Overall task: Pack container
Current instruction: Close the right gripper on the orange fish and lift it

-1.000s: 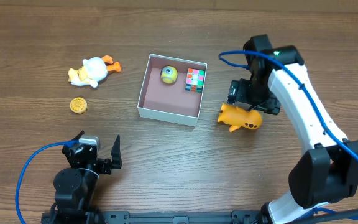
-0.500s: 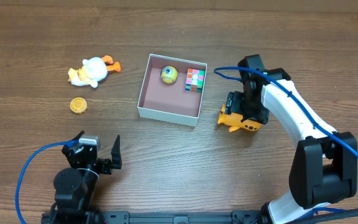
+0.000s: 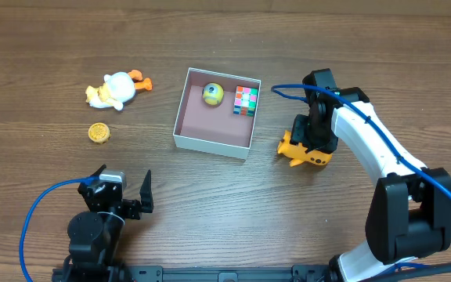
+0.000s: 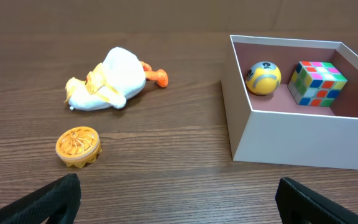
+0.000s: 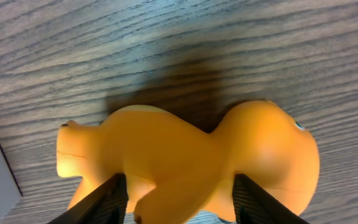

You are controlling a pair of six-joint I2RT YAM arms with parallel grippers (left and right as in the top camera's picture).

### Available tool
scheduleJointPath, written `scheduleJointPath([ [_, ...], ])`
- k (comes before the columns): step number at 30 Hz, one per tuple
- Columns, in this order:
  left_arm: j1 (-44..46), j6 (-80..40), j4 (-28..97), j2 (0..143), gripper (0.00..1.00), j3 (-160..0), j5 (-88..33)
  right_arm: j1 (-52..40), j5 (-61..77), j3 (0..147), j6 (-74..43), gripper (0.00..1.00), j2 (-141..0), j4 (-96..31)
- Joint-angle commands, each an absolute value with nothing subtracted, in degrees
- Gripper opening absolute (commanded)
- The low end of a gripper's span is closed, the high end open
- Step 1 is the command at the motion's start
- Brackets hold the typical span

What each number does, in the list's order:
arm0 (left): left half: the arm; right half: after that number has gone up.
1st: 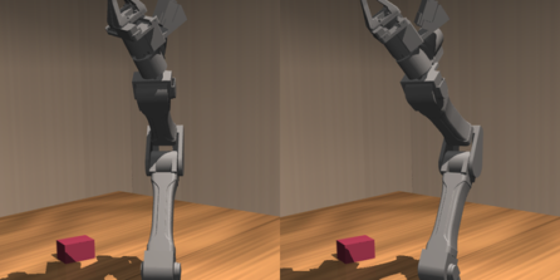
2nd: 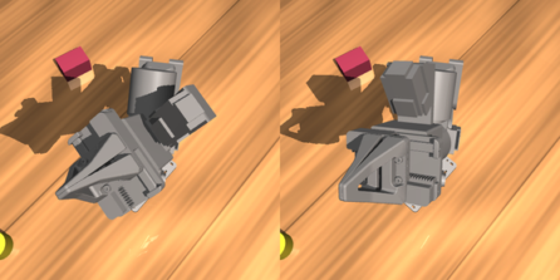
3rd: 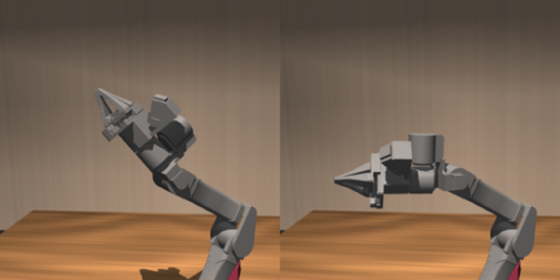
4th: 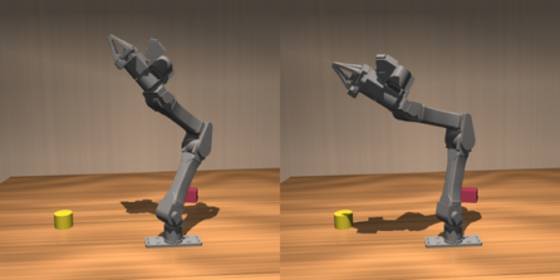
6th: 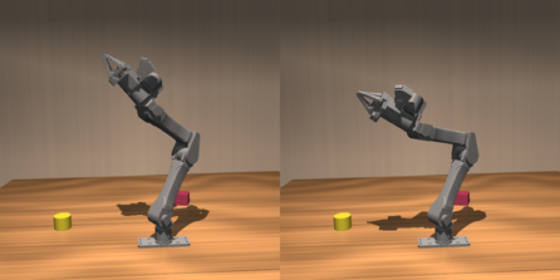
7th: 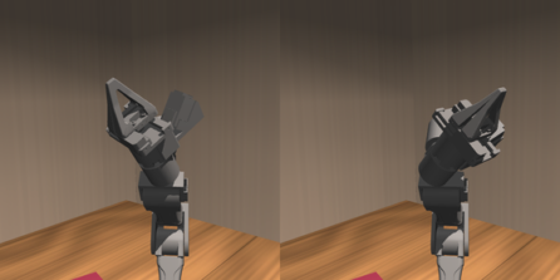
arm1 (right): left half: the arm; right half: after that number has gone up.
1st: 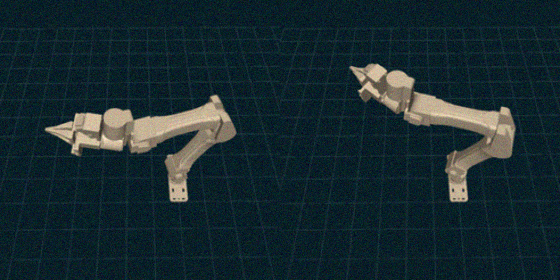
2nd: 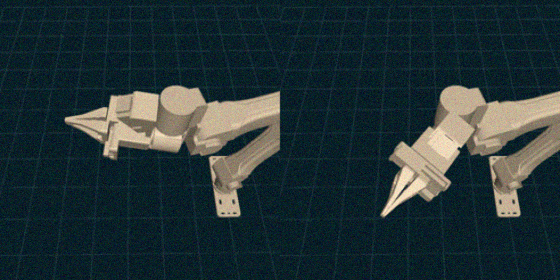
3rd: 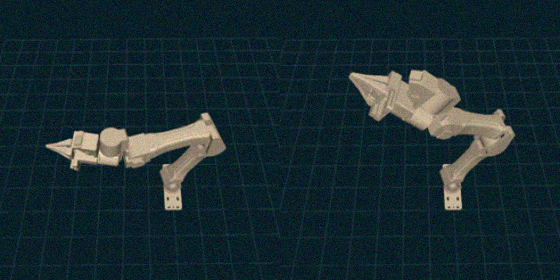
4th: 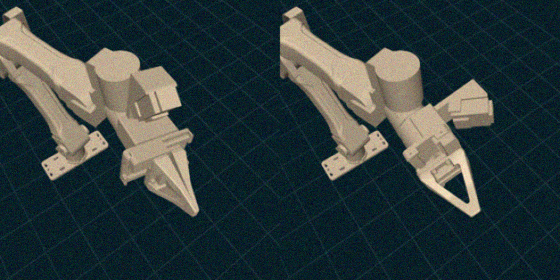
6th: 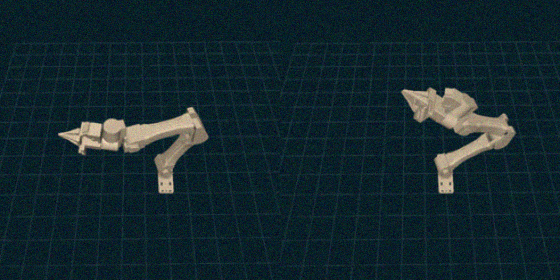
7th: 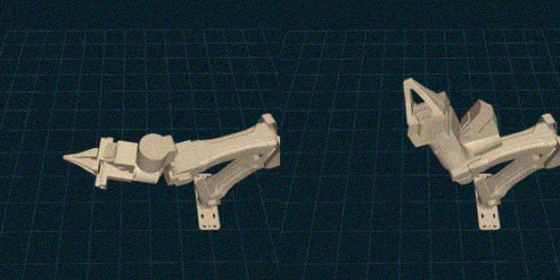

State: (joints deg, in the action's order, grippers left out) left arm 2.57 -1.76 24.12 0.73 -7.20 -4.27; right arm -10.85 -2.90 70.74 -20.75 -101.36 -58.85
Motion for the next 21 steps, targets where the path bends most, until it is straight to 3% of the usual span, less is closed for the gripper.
scheduleJointPath([
  [1,2.22,-2.59,23.9,0.23,1.0,-6.94,-4.08,-10.31,-5.04,69.6,-20.56,0.5,-100.36,-58.5],
  [14,2.22,-2.59,23.9,0.23,1.0,-6.94,-4.08,-10.31,-8.99,69.6,-19.03,0.38,-100.36,-55.18],
  [21,2.22,-2.57,23.9,0.23,1.0,-6.94,-4.08,-10.31,-8.99,69.6,-19.0,0.15,-100.36,-54.48],
])
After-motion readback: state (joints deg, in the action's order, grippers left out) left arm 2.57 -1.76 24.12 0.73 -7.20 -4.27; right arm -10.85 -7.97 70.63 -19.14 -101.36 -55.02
